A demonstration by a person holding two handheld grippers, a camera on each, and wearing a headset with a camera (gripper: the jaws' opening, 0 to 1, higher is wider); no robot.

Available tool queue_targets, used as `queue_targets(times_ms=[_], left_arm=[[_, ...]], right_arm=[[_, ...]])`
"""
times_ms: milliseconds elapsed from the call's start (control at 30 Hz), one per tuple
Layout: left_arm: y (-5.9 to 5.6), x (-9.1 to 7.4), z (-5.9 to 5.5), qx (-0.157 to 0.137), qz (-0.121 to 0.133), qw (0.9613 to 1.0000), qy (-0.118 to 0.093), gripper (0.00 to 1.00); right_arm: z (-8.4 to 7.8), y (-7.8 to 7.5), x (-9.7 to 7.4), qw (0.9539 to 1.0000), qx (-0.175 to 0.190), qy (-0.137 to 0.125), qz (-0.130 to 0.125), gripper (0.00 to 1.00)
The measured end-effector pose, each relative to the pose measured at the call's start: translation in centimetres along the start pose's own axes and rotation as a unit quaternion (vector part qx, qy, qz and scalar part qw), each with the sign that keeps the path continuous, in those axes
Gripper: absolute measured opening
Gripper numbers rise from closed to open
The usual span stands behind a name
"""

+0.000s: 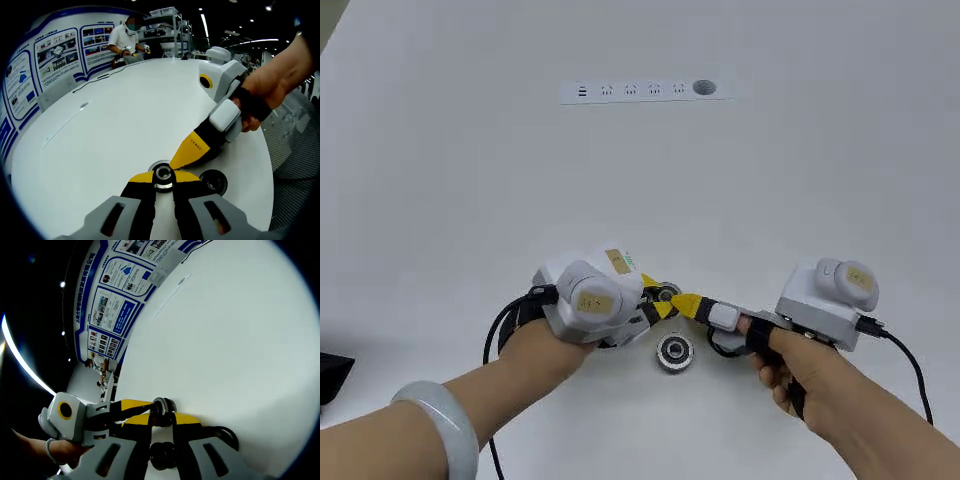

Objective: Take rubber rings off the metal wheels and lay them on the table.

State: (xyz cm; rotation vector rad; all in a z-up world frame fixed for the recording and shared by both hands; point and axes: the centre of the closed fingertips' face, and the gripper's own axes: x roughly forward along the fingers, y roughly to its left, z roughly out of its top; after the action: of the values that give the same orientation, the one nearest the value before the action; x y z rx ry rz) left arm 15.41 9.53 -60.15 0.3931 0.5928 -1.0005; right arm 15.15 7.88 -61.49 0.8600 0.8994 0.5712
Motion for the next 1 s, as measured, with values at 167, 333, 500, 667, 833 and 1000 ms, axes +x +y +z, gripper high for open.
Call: queue_targets(times_ms=[167, 333, 500, 667, 833, 1000], left_arm=[[0.00, -0.02, -0.02, -0.004, 0.000, 1.0000, 0.000, 0.13], [-0.02, -0.01, -0.02, -0.002, -0.001, 1.0000, 0.001, 0.12], [0.00, 0.01, -0.05, 0.000, -0.001, 1.0000, 0.002, 0.12], [0.00, 0.02, -0.05, 0.001, -0.001, 1.0000, 0.003, 0.12], [0.01, 0.03, -0.04, 0.000, -0.002, 1.0000, 0.004, 0.13], [0.00, 0.03, -0.03, 0.001, -0.002, 1.0000, 0.004, 0.13]], right_arm=[[-0.06, 0.09, 0.09, 0.9998, 0.020, -0.003, 0.006, 0.18], [0.08, 0.55, 0.00, 0.9998, 0.017, -0.005, 0.009, 0.18], [0.15, 0.55, -0.34, 1.0000, -0.004, -0.002, 0.001, 0.16], [0.42, 0.43, -0.51, 0.9999, -0.016, -0.004, -0.001, 0.09], [0.26, 0.22, -0.45, 0.9994, -0.032, 0.000, -0.011, 0.07], [0.30, 0.30, -0.50, 0.9991, -0.040, -0.002, -0.014, 0.03]])
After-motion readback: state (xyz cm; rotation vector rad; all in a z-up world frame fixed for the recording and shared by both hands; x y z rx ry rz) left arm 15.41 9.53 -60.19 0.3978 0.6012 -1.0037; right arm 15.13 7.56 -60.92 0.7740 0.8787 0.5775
